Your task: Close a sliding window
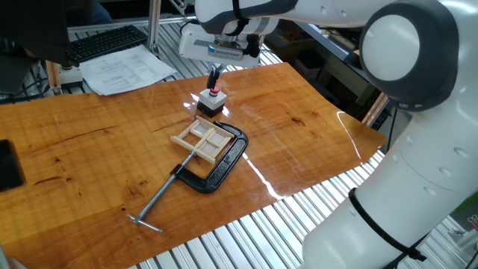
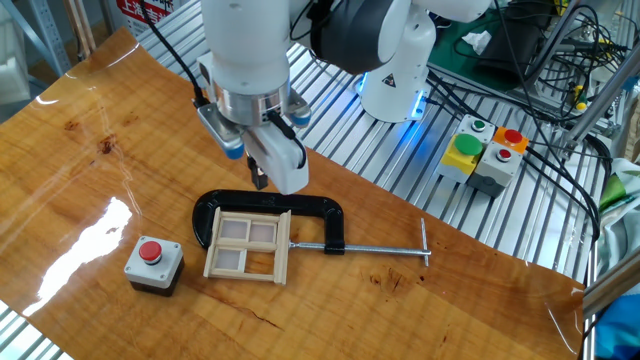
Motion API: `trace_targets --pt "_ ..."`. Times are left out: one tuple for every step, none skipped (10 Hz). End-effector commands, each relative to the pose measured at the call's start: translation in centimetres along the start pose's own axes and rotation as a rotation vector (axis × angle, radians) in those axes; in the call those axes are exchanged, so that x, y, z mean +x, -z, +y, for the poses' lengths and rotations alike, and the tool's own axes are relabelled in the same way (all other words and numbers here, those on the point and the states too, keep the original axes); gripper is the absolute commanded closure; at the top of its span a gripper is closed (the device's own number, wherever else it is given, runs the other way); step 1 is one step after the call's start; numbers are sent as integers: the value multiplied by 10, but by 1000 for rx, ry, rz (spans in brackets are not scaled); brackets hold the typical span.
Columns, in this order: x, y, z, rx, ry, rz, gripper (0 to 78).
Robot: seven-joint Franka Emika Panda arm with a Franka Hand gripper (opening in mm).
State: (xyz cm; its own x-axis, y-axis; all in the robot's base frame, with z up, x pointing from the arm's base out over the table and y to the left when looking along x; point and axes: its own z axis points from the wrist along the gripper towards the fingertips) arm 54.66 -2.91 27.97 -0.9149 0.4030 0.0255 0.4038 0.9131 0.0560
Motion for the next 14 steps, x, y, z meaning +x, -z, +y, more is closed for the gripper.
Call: trace_targets --pt "-1 3 0 -8 -107 -33 776" --pt "-1 3 0 -7 -106 -32 776" --pt "-1 3 0 6 -103 -36 776" --pt "-1 3 0 17 -93 -37 776" --pt "-1 3 0 20 -86 -40 776" --pt "-1 3 1 35 -77 -40 776" --pt "-2 2 1 36 -77 -39 776" --pt "-8 -1 1 41 -75 -43 776" --pt "-12 -4 0 45 -74 -45 776" --pt "-15 -6 -1 47 -74 -46 776" --pt "-21 -15 -4 60 -66 -51 776" --pt "-21 -16 -5 60 -65 -51 776" --pt "-25 -27 -5 59 -64 -50 776" --pt "-29 -36 -3 63 -64 -49 776"
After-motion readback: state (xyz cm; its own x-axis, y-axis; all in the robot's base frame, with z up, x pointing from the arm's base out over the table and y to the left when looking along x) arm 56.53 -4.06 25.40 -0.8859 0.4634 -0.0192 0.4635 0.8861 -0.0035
